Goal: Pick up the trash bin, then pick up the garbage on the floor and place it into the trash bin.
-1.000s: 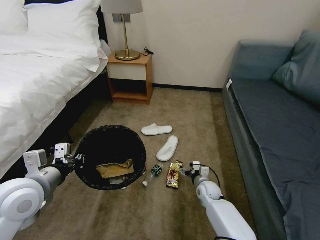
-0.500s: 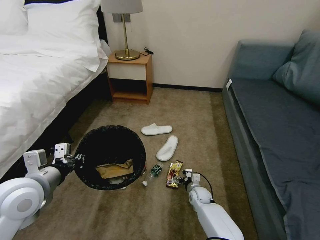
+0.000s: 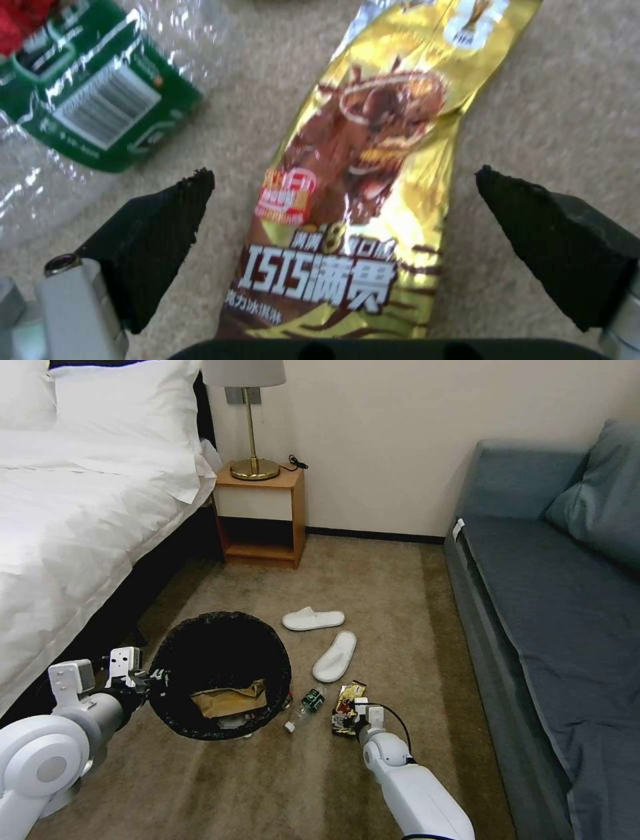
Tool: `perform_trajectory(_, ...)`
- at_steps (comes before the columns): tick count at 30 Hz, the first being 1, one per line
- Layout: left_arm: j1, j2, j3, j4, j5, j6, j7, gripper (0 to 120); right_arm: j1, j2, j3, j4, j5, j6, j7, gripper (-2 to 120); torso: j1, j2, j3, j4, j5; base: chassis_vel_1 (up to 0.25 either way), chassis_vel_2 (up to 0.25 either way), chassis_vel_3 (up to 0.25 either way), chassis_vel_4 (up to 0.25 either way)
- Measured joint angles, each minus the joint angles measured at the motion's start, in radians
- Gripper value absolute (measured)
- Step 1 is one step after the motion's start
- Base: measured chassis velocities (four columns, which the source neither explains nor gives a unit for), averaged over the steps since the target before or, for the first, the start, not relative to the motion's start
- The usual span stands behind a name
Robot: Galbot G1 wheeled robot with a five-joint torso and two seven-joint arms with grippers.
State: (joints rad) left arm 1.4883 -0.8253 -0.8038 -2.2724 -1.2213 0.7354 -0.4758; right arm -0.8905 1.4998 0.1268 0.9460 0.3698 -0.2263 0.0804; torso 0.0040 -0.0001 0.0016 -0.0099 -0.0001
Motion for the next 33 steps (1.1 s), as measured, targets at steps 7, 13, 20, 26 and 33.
perform_trajectory(7,0.0,0.0,0.0,0.002,0.002,0.0,0.001,2,-0.003,0.003,0.008,-0.019,0.011,0.001,-0.001,100,0.0,0.0,0.0,0.0,0.0,0.0,0.0,0.0,0.0)
perform_trajectory(13,-0.001,0.0,0.002,0.002,0.003,0.0,0.003,2,-0.004,0.004,0.015,-0.037,0.015,0.003,-0.014,97,0.0,0.0,0.0,-0.0001,0.0,0.0,0.0,0.0,0.0)
perform_trajectory(20,-0.001,-0.002,0.003,0.003,0.005,0.0,0.003,2,-0.002,0.009,0.011,-0.036,0.003,0.012,-0.018,73,0.0,0.0,0.0,-0.0001,0.0,0.0,0.0,0.0,0.0)
perform_trajectory(26,-0.001,-0.003,0.002,0.004,0.01,0.0,0.01,2,-0.008,0.009,0.0,-0.024,-0.001,0.013,-0.018,51,0.0,0.0,0.0,-0.0001,0.0001,0.0,0.0,0.0,0.0)
perform_trajectory(33,-0.001,-0.002,0.001,0.004,0.01,0.0,0.012,2,-0.018,0.007,-0.005,-0.006,-0.018,0.013,-0.014,28,0.0,0.0,0.0,0.0,0.0002,0.0,0.0,0.0,0.0)
